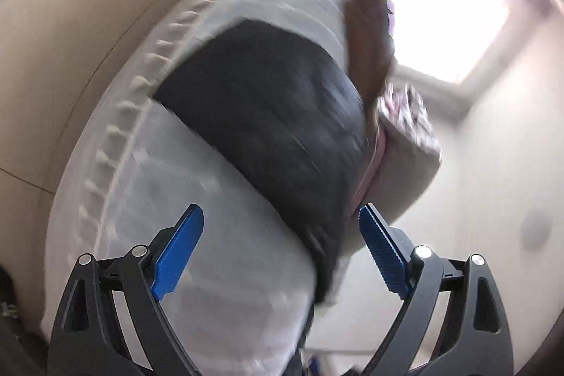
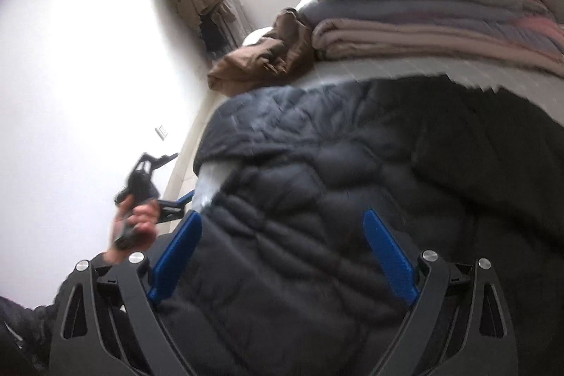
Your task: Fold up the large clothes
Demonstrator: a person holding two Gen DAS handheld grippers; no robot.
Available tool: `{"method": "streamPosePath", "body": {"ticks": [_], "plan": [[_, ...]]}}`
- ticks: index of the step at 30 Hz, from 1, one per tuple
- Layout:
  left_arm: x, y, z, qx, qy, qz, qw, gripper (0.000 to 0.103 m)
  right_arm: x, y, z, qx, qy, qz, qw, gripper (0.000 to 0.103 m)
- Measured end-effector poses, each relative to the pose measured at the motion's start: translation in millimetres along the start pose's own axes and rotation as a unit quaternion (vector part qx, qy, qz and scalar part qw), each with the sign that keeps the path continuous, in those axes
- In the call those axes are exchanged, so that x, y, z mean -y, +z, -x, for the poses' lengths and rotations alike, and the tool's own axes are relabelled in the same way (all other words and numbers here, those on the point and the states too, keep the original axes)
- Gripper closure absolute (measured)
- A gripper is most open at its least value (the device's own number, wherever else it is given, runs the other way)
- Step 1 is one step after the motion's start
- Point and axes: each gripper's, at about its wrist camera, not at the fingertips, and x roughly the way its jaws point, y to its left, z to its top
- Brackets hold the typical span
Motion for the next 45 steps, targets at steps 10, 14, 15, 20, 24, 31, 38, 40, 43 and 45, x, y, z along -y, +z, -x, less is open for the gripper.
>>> {"method": "streamPosePath", "body": {"ticks": [10,14,15,20,24,31,38,40,43,45], "plan": [[-41.9,36.2,-40.9,0.053,-0.08,0.069,0.9929,0.048,14.7,-9.8,-2.4,-0.031,-0.011,-0.021,0.999,0.013],[-15.3,45.2,-36.3,0.072,-0.055,0.016,0.9958,0.099,18.7,-14.2,-8.0,-0.04,0.002,-0.034,0.999,0.013],[-11.1,50.1,-28.9,0.079,-0.048,0.002,0.9957,0.099,18.7,-14.6,-7.7,-0.04,0.005,-0.035,0.999,0.013],[37.4,51.3,-7.7,0.117,-0.019,-0.06,0.9911,0.101,16.4,-18.2,9.9,-0.022,0.009,-0.036,0.999,0.013],[98.8,32.8,7.2,0.118,-0.028,-0.127,0.9845,0.101,25.5,-22.8,35.4,0.001,-0.001,-0.048,0.999,0.013],[227.5,-38.6,-2.0,0.072,-0.068,-0.244,0.9647,0.101,79.3,-42.4,99.4,0.051,-0.031,-0.119,0.991,0.013],[329.9,-166.9,-76.9,-0.016,-0.085,-0.354,0.9314,0.101,129.5,-66.6,173.8,0.114,-0.046,-0.173,0.977,0.013],[342.3,-206.9,-103.5,-0.04,-0.082,-0.377,0.9217,0.101,141.5,-74.0,192.4,0.131,-0.046,-0.185,0.973,0.013],[346.7,-272.2,-151.0,-0.081,-0.068,-0.407,0.9072,0.101,160.9,-88.1,219.4,0.156,-0.047,-0.204,0.965,0.013],[341.6,-315.1,-185.4,-0.104,-0.048,-0.43,0.8955,0.101,173.0,-98.0,235.7,0.17,-0.047,-0.216,0.96,0.013]]}}
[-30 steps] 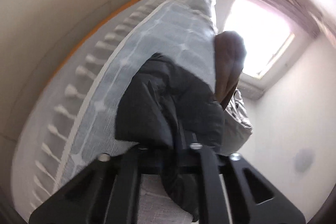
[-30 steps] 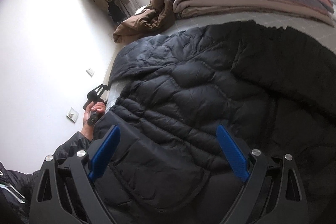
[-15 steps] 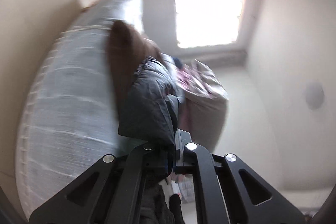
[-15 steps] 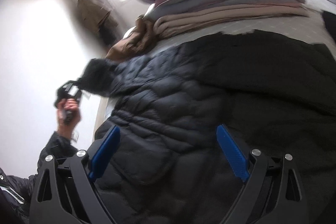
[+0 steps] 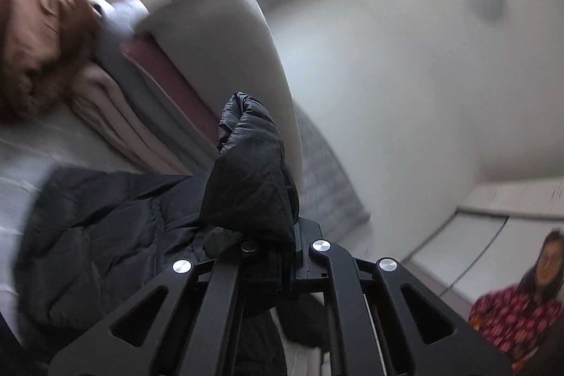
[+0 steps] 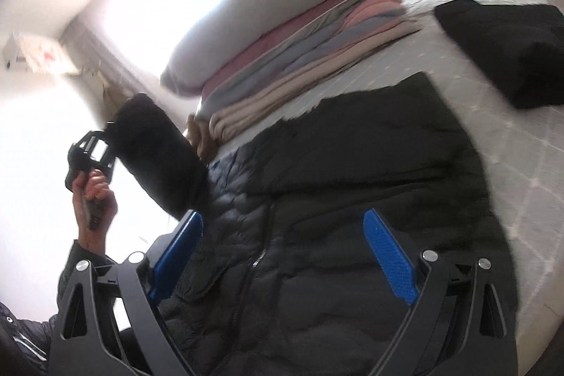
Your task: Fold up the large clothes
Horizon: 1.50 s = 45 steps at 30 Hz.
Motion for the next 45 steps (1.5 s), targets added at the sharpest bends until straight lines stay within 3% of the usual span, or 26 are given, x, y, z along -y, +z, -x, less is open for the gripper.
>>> {"method": "streamPosePath", "body": {"ticks": [4,7,8,11,12,13,14,15,16,18,21,23,24,25,26,29,30,32,33,35,36,38,40,43,44,45], "plan": [[25.0,-63.9,-74.4,-0.065,0.057,-0.076,0.9933,0.101,28.5,1.4,28.3,0.021,-0.007,-0.018,1.0,0.013],[29.4,-121.6,-131.7,-0.137,0.133,-0.16,0.9686,0.101,49.0,-0.1,44.2,0.032,-0.013,-0.034,0.999,0.013],[30.6,-143.1,-148.7,-0.161,0.162,-0.199,0.9531,0.101,52.4,-1.7,46.5,0.033,-0.015,-0.038,0.999,0.013],[25.1,-198.6,-192.3,-0.252,0.233,-0.283,0.8956,0.1,63.9,-4.5,53.2,0.038,-0.021,-0.048,0.998,0.013],[20.2,-220.4,-205.2,-0.285,0.26,-0.314,0.8675,0.1,67.8,-5.4,54.4,0.038,-0.023,-0.05,0.998,0.013],[14.7,-231.5,-212.4,-0.302,0.276,-0.33,0.8505,0.1,69.7,-5.9,54.6,0.038,-0.024,-0.052,0.998,0.013],[8.4,-247.7,-220.6,-0.332,0.301,-0.352,0.822,0.096,72.1,-5.8,54.3,0.037,-0.024,-0.054,0.998,0.013],[1.3,-257.1,-225.9,-0.349,0.317,-0.366,0.8028,0.094,72.9,-6.1,53.7,0.036,-0.024,-0.055,0.998,0.013],[-1.1,-269.9,-229.5,-0.361,0.339,-0.396,0.7729,0.092,73.7,-6.5,52.2,0.035,-0.024,-0.057,0.997,0.013],[9.2,-289.1,-226.1,-0.346,0.363,-0.466,0.7287,0.083,74.8,-6.3,48.1,0.03,-0.022,-0.06,0.997,0.013],[26.1,-303.6,-219.2,-0.32,0.365,-0.536,0.691,0.059,74.8,-2.7,43.7,0.028,-0.019,-0.06,0.998,0.013],[40.0,-311.0,-217.2,-0.303,0.362,-0.575,0.668,0.053,72.6,0.9,41.0,0.031,-0.014,-0.059,0.998,0.013],[42.7,-311.1,-219.1,-0.297,0.358,-0.586,0.6633,0.052,70.8,3.2,40.4,0.033,-0.012,-0.058,0.998,0.013],[49.9,-312.0,-215.9,-0.292,0.349,-0.596,0.6617,0.052,69.8,4.2,39.3,0.034,-0.009,-0.058,0.998,0.013],[55.9,-307.6,-212.5,-0.286,0.342,-0.593,0.6704,0.052,68.4,6.3,37.5,0.034,-0.006,-0.059,0.998,0.013],[65.0,-271.4,-196.3,-0.29,0.305,-0.525,0.7398,0.049,61.6,11.7,28.5,0.025,-0.004,-0.053,0.998,0.013],[65.4,-254.1,-187.2,-0.29,0.286,-0.493,0.7687,0.048,58.3,13.2,23.3,0.019,-0.004,-0.049,0.999,0.013],[66.6,-228.3,-165.4,-0.284,0.257,-0.444,0.81,0.045,49.5,16.5,11.7,0.007,-0.001,-0.039,0.999,0.013],[63.3,-212.6,-152.6,-0.275,0.249,-0.424,0.826,0.043,46.4,18.3,7.4,0.003,0.0,-0.033,0.999,0.013],[50.3,-189.8,-133.1,-0.269,0.239,-0.388,0.8486,0.035,32.3,25.7,-12.7,-0.014,0.011,-0.015,1.0,0.013],[37.9,-171.6,-117.9,-0.267,0.232,-0.354,0.8657,0.033,22.4,32.7,-28.9,-0.026,0.025,-0.006,0.999,0.013],[11.1,-149.1,-100.8,-0.264,0.236,-0.306,0.8836,0.029,5.9,45.5,-60.1,-0.048,0.047,0.005,0.998,0.013],[-25.2,-126.7,-85.6,-0.264,0.255,-0.256,0.8941,0.029,-10.2,58.7,-98.7,-0.07,0.066,0.012,0.995,0.013],[-76.8,-108.1,-65.3,-0.269,0.295,-0.199,0.8951,0.029,-29.4,72.7,-173.7,-0.12,0.106,0.01,0.987,0.013],[-94.6,-104.8,-61.8,-0.277,0.311,-0.178,0.8917,0.029,-30.4,73.1,-194.9,-0.135,0.107,0.007,0.985,0.013],[-116.4,-104.0,-60.6,-0.293,0.335,-0.155,0.882,0.029,-25.9,71.5,-221.6,-0.158,0.095,0.0,0.983,0.013]]}}
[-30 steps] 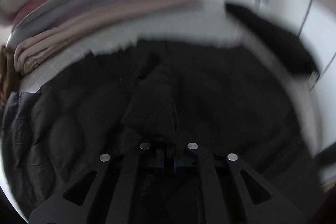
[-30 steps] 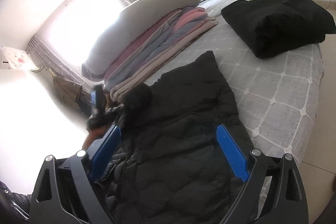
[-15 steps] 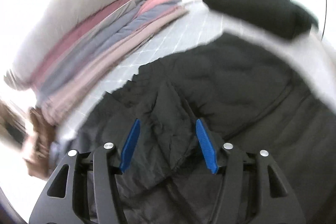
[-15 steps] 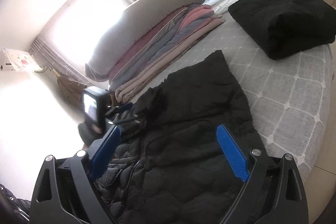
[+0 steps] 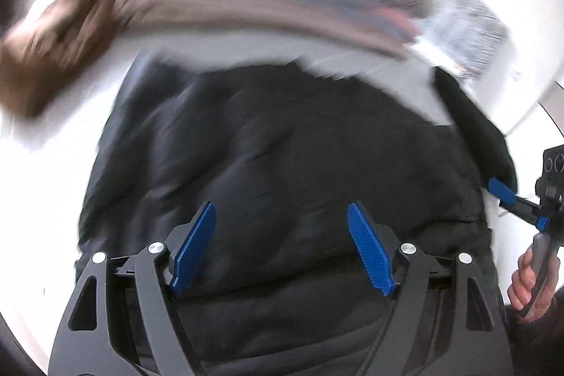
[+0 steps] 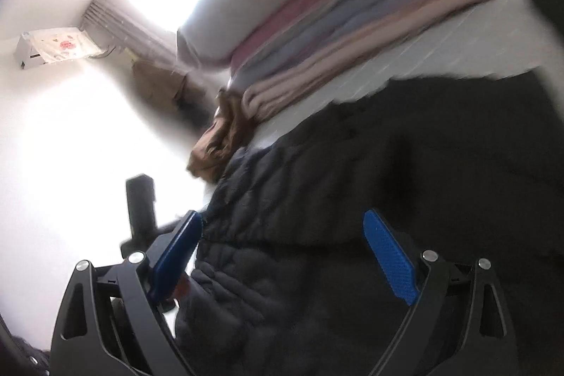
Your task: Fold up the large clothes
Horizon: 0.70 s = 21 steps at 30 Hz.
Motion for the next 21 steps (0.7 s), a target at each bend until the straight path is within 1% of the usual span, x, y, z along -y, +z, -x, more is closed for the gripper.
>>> {"method": "streamPosePath", "body": {"ticks": [1,2,3,4,5,7,8,10,12,14,15,16,17,19,21], "plan": [[-11.5,-2.0,-8.9,-0.018,0.007,0.013,0.9997,0.029,11.7,2.5,-17.9,-0.02,-0.018,-0.015,1.0,0.013],[-23.3,-5.2,-16.4,-0.035,0.007,0.025,0.999,0.029,29.6,3.4,-37.4,-0.047,-0.056,-0.039,0.997,0.013],[-29.1,-8.0,-17.4,-0.039,0.007,0.029,0.9988,0.029,47.5,1.7,-50.9,-0.08,-0.08,-0.068,0.991,0.013],[-32.0,-9.9,-11.8,-0.037,0.005,0.029,0.9989,0.029,54.6,1.3,-52.8,-0.091,-0.072,-0.082,0.99,0.013],[-32.0,-11.4,-1.5,-0.035,-0.004,0.031,0.9989,0.029,58.7,1.1,-39.9,-0.085,-0.045,-0.09,0.991,0.013],[-26.4,-13.6,21.7,-0.022,-0.032,0.028,0.9988,0.029,58.0,3.5,-13.4,-0.08,-0.032,-0.075,0.993,0.013],[-21.0,-16.5,36.3,-0.015,-0.045,0.021,0.9986,0.029,59.6,5.0,1.8,-0.09,-0.021,-0.066,0.994,0.013],[-14.8,-25.7,55.6,-0.011,-0.072,0.014,0.9972,0.029,67.7,7.5,20.2,-0.126,-0.026,-0.057,0.99,0.013],[-8.8,-41.8,62.8,-0.037,-0.105,0.011,0.9938,0.029,83.7,10.1,31.2,-0.176,-0.034,-0.06,0.982,0.013],[-5.0,-58.5,61.3,-0.066,-0.123,0.002,0.9902,0.029,97.1,10.5,31.2,-0.214,-0.038,-0.071,0.974,0.013],[-4.9,-66.2,58.4,-0.082,-0.133,0.0,0.9878,0.029,103.0,7.0,28.0,-0.24,-0.038,-0.072,0.967,0.013],[-4.9,-71.4,54.8,-0.094,-0.137,0.0,0.9861,0.029,105.9,4.4,26.6,-0.252,-0.046,-0.064,0.964,0.013],[-4.8,-78.6,50.9,-0.106,-0.135,-0.001,0.9851,0.029,106.1,-0.6,23.5,-0.269,-0.054,-0.054,0.96,0.013],[-5.0,-90.2,42.1,-0.125,-0.122,-0.005,0.9846,0.029,104.2,-10.7,19.3,-0.297,-0.047,-0.043,0.953,0.013],[-2.9,-100.3,35.2,-0.143,-0.114,-0.004,0.9831,0.029,94.2,-24.6,18.8,-0.33,-0.036,-0.026,0.943,0.013]]}}
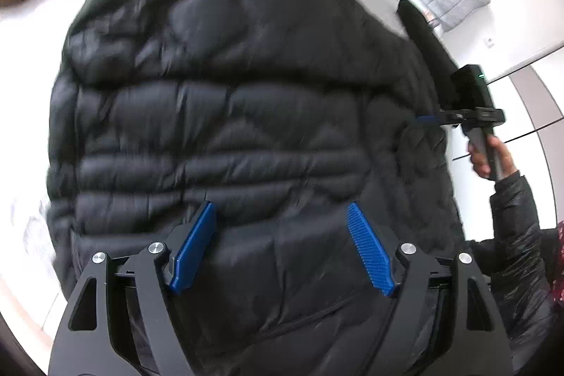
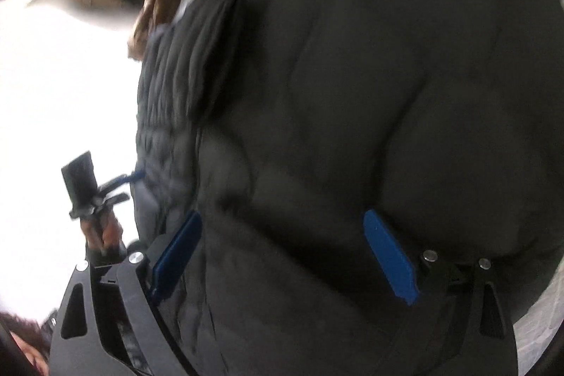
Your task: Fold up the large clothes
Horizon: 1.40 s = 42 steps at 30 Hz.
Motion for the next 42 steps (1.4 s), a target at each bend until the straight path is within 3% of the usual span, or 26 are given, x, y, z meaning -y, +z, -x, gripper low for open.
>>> {"method": "streamPosePath", "body": {"ticks": [5,11,18,26,28,31,36,42], "plan": [[2.4,-13.0,-0.9,-0.016,0.003,-0.014,0.9998,0.029,-33.1,-62.1,-11.8,-0.066,0.017,0.063,0.996,0.013],[8.7,-31.8,-0.9,-0.045,0.003,-0.031,0.9985,0.029,-50.1,-125.1,-20.5,-0.088,0.034,0.091,0.991,0.013],[17.0,-33.7,7.7,-0.047,0.007,-0.039,0.9981,0.029,-46.1,-119.9,-14.2,-0.013,0.068,0.082,0.994,0.012],[12.1,-35.5,10.1,-0.045,0.002,-0.031,0.9985,0.029,-40.7,-168.7,0.2,0.083,0.135,0.079,0.984,0.011],[13.3,-34.4,9.7,-0.043,0.006,-0.034,0.9985,0.029,-20.3,-178.6,18.7,0.135,0.158,0.055,0.977,0.011],[11.3,-33.2,10.1,-0.04,0.008,-0.029,0.9988,0.029,15.2,-188.8,25.5,0.206,0.212,-0.002,0.955,0.011],[11.9,-36.9,8.7,-0.044,0.014,-0.028,0.9986,0.029,14.4,-198.1,-10.2,0.164,0.189,-0.012,0.968,0.01],[19.1,-35.2,20.4,-0.033,0.02,-0.032,0.9988,0.029,-27.6,-179.5,21.5,0.222,0.257,0.048,0.939,0.011]]}}
